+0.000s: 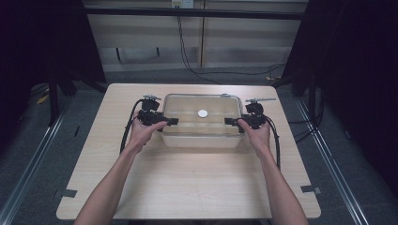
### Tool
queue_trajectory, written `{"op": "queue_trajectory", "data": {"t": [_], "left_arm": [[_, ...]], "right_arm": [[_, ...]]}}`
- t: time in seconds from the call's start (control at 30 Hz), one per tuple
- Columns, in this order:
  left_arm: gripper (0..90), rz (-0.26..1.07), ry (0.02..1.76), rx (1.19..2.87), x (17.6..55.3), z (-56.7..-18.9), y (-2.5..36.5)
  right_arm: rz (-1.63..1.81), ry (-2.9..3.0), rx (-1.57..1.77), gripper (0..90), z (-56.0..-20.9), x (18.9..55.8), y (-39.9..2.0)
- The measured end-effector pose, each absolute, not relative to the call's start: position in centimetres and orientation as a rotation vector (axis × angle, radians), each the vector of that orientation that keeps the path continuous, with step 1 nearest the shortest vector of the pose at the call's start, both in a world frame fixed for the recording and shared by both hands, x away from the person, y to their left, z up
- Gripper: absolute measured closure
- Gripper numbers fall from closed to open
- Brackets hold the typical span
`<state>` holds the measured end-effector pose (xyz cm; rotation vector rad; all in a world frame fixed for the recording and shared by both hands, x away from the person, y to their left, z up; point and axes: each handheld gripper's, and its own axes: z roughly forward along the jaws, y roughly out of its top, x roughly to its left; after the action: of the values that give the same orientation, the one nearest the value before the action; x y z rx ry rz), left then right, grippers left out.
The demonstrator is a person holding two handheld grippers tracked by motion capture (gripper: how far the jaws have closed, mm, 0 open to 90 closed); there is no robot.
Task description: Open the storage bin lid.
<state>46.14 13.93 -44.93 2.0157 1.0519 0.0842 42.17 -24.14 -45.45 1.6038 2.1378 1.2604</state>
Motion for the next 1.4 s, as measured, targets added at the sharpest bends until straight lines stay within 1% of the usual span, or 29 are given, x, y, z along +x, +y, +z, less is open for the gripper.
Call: {"op": "queue_trajectory", "data": {"t": [0.1,0.23,0.3,0.47,0.6,0.63,0.7,0.8,0.83,0.87,0.93,1.07,1.13,1.23,1.4], "left_arm": [[15.2,0.141,1.045,2.017,46.0,-44.8,13.9],[16.2,0.132,1.05,2.017,46.0,-44.7,13.9],[19.3,0.14,1.048,2.001,45.9,-44.7,14.0],[20.0,0.136,1.052,1.991,46.0,-44.5,14.1],[26.1,0.157,1.029,1.991,45.8,-44.2,14.4],[29.1,0.156,1.029,1.977,45.7,-44.2,14.5],[29.4,0.154,1.028,1.975,45.6,-44.2,14.6],[29.3,0.152,1.026,1.974,45.5,-44.1,14.6],[31.6,0.149,1.026,1.964,45.5,-44.1,14.7],[31.6,0.153,1.027,1.955,45.5,-44.1,14.8],[32.3,0.143,1.02,1.959,45.5,-44.0,15.0],[37.6,0.147,1.013,1.942,45.3,-43.6,15.0],[38.4,0.155,1.009,1.945,45.2,-43.5,14.8],[38.7,0.138,0.991,1.944,45.1,-43.4,14.9],[43.7,0.144,0.98,1.914,45.1,-43.1,15.2]], "right_arm": [[1.285,2.117,1.612,12.9,-45.5,42.1,-24.3],[1.285,2.102,1.617,13.0,-45.5,42.1,-24.3],[1.269,2.106,1.612,13.0,-45.3,42.1,-24.2],[1.309,2.08,1.608,13.2,-45.0,42.0,-24.4],[1.316,2.078,1.604,13.4,-44.8,41.9,-24.4],[1.329,2.076,1.604,13.7,-44.8,41.8,-24.5],[1.337,2.075,1.602,13.7,-44.8,41.8,-24.5],[1.349,2.067,1.607,16.0,-44.6,41.8,-24.7],[1.367,2.059,1.606,20.1,-44.4,41.5,-24.9],[1.367,2.059,1.606,20.1,-44.4,41.5,-24.9],[1.395,2.047,1.59,26.3,-44.2,41.3,-25.3],[1.437,2.031,1.587,30.0,-43.9,41.0,-25.6],[1.408,2.02,1.595,30.1,-43.7,40.9,-25.5],[1.398,2.015,1.598,35.8,-43.7,40.8,-25.6],[1.415,2.021,1.596,39.9,-43.5,40.7,-25.9]]}}
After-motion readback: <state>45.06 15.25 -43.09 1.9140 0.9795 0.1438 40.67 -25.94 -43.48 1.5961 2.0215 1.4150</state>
